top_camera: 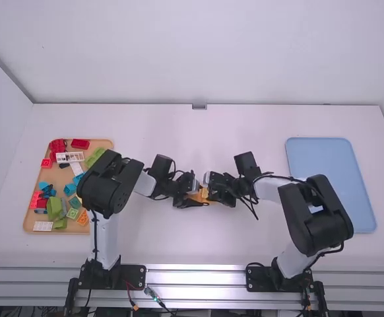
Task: Assemble lego blocks to make yellow taxi
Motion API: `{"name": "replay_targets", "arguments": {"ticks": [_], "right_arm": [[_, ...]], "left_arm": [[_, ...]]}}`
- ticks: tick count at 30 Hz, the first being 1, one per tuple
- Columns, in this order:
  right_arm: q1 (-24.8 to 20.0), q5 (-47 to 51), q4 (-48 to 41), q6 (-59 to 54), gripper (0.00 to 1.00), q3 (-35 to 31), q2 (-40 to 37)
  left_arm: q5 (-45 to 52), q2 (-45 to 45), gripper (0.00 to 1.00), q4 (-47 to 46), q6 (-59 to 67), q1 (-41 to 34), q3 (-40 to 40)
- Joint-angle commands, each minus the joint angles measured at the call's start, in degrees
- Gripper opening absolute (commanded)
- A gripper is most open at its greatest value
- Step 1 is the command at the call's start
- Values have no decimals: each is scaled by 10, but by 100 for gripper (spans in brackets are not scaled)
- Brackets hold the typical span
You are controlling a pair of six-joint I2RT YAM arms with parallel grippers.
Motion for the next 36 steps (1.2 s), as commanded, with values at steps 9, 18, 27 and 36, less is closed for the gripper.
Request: {"name": "replay_targets", "arguments": {"ticks": [9, 18, 27, 36], "right_arm": [[4, -4, -9, -6, 29, 3, -12], [16, -5, -4, -6, 31, 3, -12], [38, 55, 15, 42, 29, 3, -11], [29, 66, 3, 41, 30, 3, -12]], "left_arm": [[-67, 25, 52, -83, 44, -3, -14], [-67, 25, 54, -76, 43, -3, -14], [-69, 25, 53, -75, 43, -4, -14], [-69, 25, 52, -76, 43, -3, -14]]}}
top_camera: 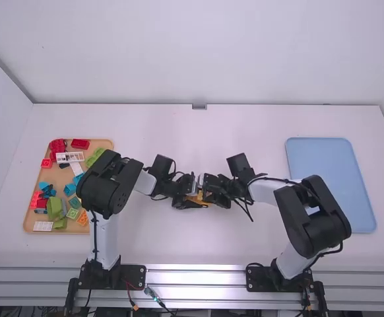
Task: Assemble lego blocks to make yellow taxi
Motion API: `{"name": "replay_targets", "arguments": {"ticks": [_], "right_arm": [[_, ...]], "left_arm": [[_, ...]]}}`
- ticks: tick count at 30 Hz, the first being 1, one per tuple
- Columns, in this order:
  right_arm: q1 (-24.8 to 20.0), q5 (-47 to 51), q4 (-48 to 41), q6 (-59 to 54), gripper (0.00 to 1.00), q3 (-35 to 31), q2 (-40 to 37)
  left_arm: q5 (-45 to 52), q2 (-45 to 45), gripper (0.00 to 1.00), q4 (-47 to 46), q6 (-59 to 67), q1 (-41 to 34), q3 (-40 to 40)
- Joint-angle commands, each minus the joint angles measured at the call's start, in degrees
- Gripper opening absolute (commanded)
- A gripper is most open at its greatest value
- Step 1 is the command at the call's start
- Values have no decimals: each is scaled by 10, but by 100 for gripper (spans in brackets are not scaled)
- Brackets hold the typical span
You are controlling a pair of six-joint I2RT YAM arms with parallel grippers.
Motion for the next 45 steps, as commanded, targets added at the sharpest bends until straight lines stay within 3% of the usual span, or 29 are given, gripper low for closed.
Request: {"name": "replay_targets", "arguments": {"ticks": [1, 11, 17, 21, 22, 25, 28, 29, 30, 31, 45], "right_arm": [[-7, 35, -11, 8, 30, 3, -9], [-2, 35, -11, 3, 31, 3, -9], [-6, 32, -9, 4, 52, 3, -9], [-6, 27, -4, 8, 57, 3, -22], [-5, 21, -6, 7, 63, 3, -30], [-6, -2, -11, 3, 63, 3, -63], [-6, -24, -12, 3, 54, 3, -89], [-7, -29, -13, 3, 39, 3, -95], [-7, -32, -13, 3, 13, 3, -98], [-6, -34, -14, 3, 0, 3, -98], [-7, -40, 6, 6, 0, 3, 13]], "left_arm": [[-74, 28, 52, -21, -15, -4, -25], [-74, 28, 53, -21, -15, -4, -25], [-75, 28, 53, -21, -15, -4, -25], [-75, 28, 53, -21, -15, -4, -25], [-75, 28, 53, -21, -15, -4, -25], [-75, 28, 53, -18, -15, -4, -25], [-74, 28, 53, -16, -15, -4, -25], [-74, 28, 53, -16, -15, -4, -25], [-74, 28, 53, -16, -15, -4, -25], [-75, 28, 53, -16, -15, -4, -25], [-75, 28, 51, -16, -21, -4, -25]]}}
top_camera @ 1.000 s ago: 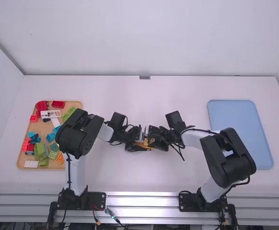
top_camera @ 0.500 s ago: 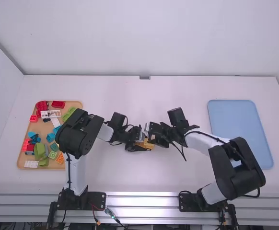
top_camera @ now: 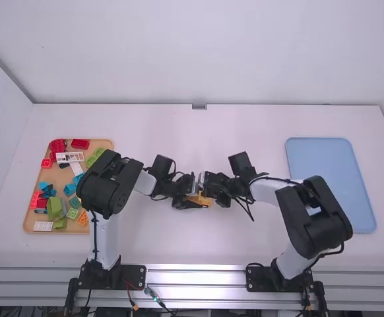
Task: Assemble lego blocks to make yellow taxi
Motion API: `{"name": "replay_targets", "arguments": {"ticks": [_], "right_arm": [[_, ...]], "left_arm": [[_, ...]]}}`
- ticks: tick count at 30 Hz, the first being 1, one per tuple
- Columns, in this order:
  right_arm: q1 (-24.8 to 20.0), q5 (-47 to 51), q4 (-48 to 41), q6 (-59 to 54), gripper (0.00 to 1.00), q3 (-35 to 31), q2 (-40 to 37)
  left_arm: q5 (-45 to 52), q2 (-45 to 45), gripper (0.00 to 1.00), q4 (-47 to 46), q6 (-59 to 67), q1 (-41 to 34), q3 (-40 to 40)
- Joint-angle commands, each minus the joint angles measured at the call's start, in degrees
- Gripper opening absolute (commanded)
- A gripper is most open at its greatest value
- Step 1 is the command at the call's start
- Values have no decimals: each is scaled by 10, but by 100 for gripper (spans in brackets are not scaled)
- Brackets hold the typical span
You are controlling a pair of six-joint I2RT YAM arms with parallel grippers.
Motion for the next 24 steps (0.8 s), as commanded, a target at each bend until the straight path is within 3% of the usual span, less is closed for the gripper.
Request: {"name": "replay_targets", "arguments": {"ticks": [1, 15, 24], "right_arm": [[-2, 4, -6, 2, 0, 1, 16], [-2, 80, -31, 17, 0, 17, 89], [8, 9, -51, -31, 0, 75, 48]], "left_arm": [[-75, 28, 51, -20, -20, -4, -24], [-74, 28, 51, -30, -20, -4, -16], [-75, 28, 50, -7, -45, -4, -14]]}}
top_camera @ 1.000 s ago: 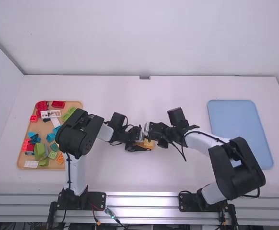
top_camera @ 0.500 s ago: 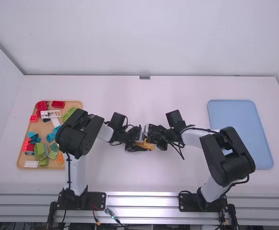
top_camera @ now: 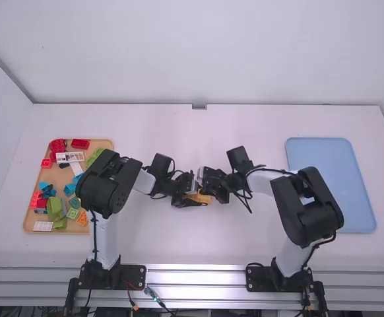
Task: Assemble lego blocks to make yellow taxi
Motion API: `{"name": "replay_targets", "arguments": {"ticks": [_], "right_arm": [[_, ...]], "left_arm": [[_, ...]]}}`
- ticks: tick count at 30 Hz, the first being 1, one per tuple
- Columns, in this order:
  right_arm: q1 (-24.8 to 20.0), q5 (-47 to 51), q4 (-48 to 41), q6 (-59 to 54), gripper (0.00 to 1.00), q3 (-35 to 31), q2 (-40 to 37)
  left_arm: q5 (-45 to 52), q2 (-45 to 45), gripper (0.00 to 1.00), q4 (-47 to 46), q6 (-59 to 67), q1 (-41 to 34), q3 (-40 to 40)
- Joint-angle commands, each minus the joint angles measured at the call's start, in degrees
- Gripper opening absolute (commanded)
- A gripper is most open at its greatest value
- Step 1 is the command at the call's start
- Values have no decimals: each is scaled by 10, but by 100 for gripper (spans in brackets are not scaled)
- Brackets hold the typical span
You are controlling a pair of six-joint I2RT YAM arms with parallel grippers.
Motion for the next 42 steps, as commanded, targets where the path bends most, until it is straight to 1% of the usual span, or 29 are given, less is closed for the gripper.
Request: {"name": "replay_targets", "arguments": {"ticks": [1, 6, 8, 9, 10, 11, 14, 18, 20, 24, 25, 26, 27, 28, 29, 31, 33, 35, 36, 37, 39, 40, 42], "right_arm": [[16, 33, 4, -24, 0, 16, -9], [13, 50, 24, -23, 0, 35, -68], [7, 64, 18, -8, 10, 37, -89], [1, 78, 13, 13, 35, 37, -104], [-3, 93, 7, 33, 97, 36, -113], [-10, 114, -6, 53, 99, 36, -121], [-24, 144, -45, 72, 99, 35, -133], [-39, 149, -83, 72, 99, 29, -135], [-45, 149, -83, 80, 99, 25, -135], [-51, 178, -63, 119, 99, 12, -135], [-51, 187, -56, 129, 99, 9, -135], [-50, 198, -51, 134, 98, 6, -135], [-50, 200, -51, 134, 99, 5, -135], [-50, 201, -50, 133, 99, 4, -135], [-51, 200, -48, 131, 99, 3, -135], [-51, 198, -45, 131, 99, 3, -135], [-50, 199, -41, 131, 99, 3, -135], [-51, 198, -40, 130, 99, 3, -135], [-51, 199, -40, 129, 99, 3, -135], [-51, 198, -40, 129, 99, 3, -135], [-51, 198, -39, 129, 99, 3, -135], [-51, 198, -38, 129, 99, 3, -135], [-51, 198, -37, 129, 99, 3, -135]], "left_arm": [[-68, 28, 50, -9, -40, -10, -19], [-86, 28, 51, -4, -41, -10, -17], [-91, 28, 51, -5, -41, -10, -14], [-94, 28, 51, -5, -41, -10, -12], [-96, 28, 52, -5, -41, -10, -9], [-98, 28, 52, -4, -40, -10, -6], [-98, 28, 53, -5, -41, -10, 3], [-98, 28, 55, -5, -41, -10, 15], [-98, 28, 57, -5, -41, -10, 19], [-98, 28, 71, -12, -41, -10, 27], [-98, 28, 76, -15, -41, -10, 30], [-98, 28, 85, -23, -41, -10, 35], [-98, 28, 86, -25, -41, -10, 37], [-98, 28, 95, -37, -41, -10, 43], [-98, 27, 99, -43, -41, -10, 47], [-97, 25, 99, -67, -41, -10, 59], [-98, 12, 99, -127, -41, -5, 81], [-98, 6, 99, -155, -41, -2, 91], [-112, -11, 99, -221, -41, 3, 118], [-119, -16, 99, -240, -41, 4, 125], [-145, -36, 99, -316, -41, 8, 156], [-158, -49, 99, -369, -41, 14, 182], [-171, -61, 99, -421, -41, 19, 211]]}}
